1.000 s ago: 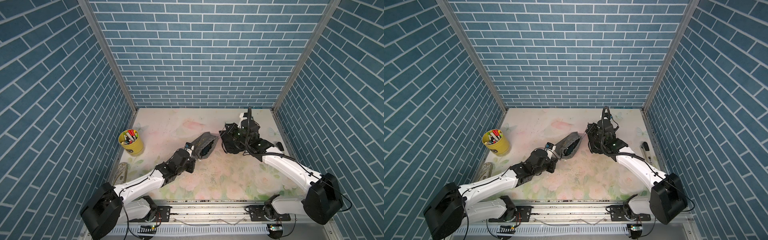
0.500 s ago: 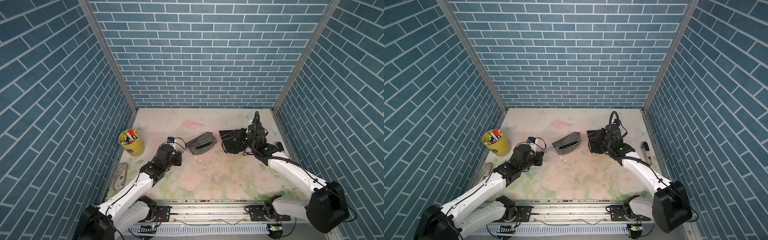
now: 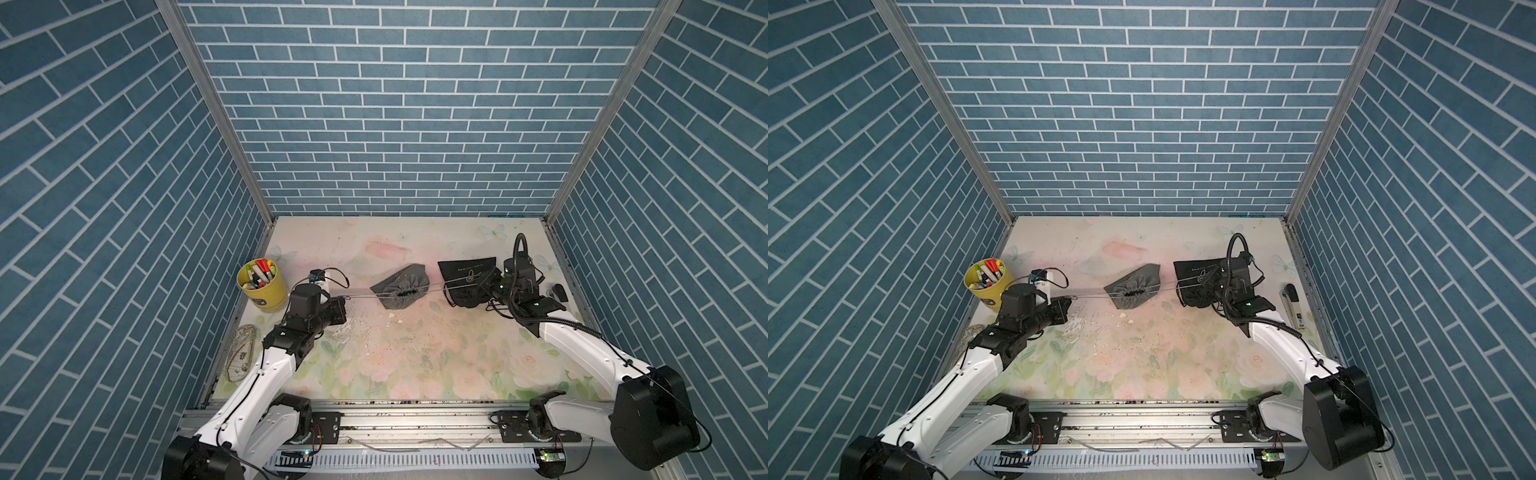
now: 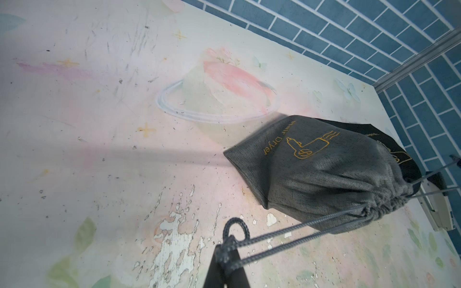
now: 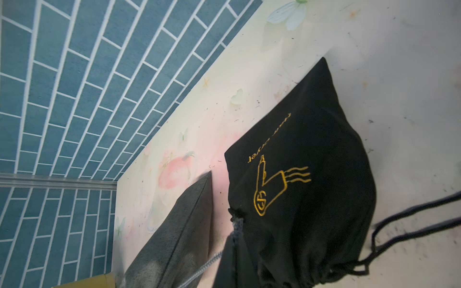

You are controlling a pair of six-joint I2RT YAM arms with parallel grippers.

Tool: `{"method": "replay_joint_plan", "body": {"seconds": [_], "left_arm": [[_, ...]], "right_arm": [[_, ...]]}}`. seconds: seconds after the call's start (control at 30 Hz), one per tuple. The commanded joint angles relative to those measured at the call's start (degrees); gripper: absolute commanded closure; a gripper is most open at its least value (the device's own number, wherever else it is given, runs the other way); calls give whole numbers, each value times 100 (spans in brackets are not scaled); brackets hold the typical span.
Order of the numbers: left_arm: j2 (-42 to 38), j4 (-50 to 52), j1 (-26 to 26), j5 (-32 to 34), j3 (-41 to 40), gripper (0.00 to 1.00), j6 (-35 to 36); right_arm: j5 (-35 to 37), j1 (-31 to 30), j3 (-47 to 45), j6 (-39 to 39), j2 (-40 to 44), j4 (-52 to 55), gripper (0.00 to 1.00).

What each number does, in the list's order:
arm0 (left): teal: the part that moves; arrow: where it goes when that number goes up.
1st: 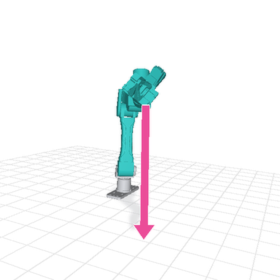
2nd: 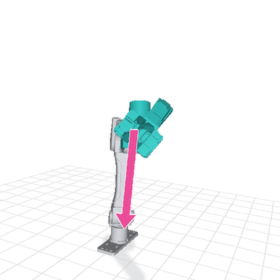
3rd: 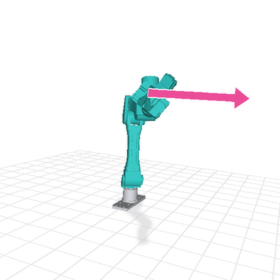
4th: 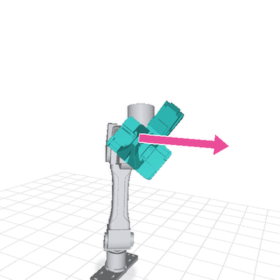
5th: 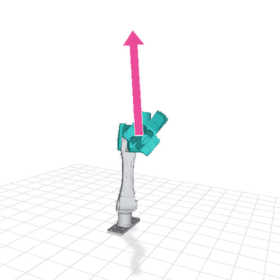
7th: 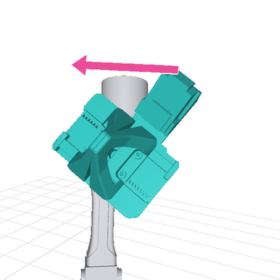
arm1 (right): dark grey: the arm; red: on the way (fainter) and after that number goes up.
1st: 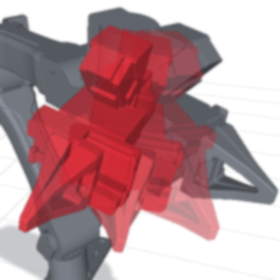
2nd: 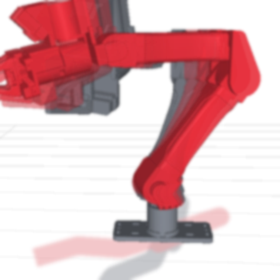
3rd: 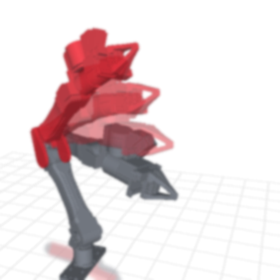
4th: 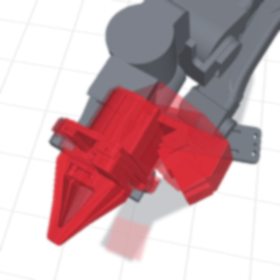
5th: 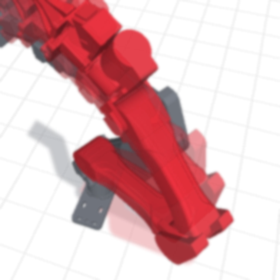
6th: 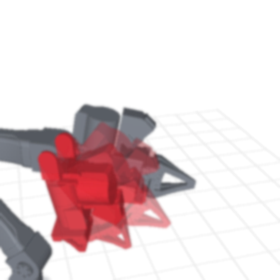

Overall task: Pack away hair dryers
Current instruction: Pull the drawstrings on both sides of the drawstring bag.

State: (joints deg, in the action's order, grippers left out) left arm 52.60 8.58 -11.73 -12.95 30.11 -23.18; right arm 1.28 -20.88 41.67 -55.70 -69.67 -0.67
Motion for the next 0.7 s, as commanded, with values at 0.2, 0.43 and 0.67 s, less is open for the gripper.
{"method": "replay_joint_plan", "body": {"seconds": [0.2,0.43,0.67], "left_arm": [[24,-508,902,-647,-175,100,-517],[242,-869,1348,-1033,-126,100,-835],[319,-790,1436,-1086,110,100,-856]], "right_arm": [[430,463,-346,-283,421,102,100],[422,698,-575,-344,600,164,100],[272,817,-607,-391,690,190,100]]}}
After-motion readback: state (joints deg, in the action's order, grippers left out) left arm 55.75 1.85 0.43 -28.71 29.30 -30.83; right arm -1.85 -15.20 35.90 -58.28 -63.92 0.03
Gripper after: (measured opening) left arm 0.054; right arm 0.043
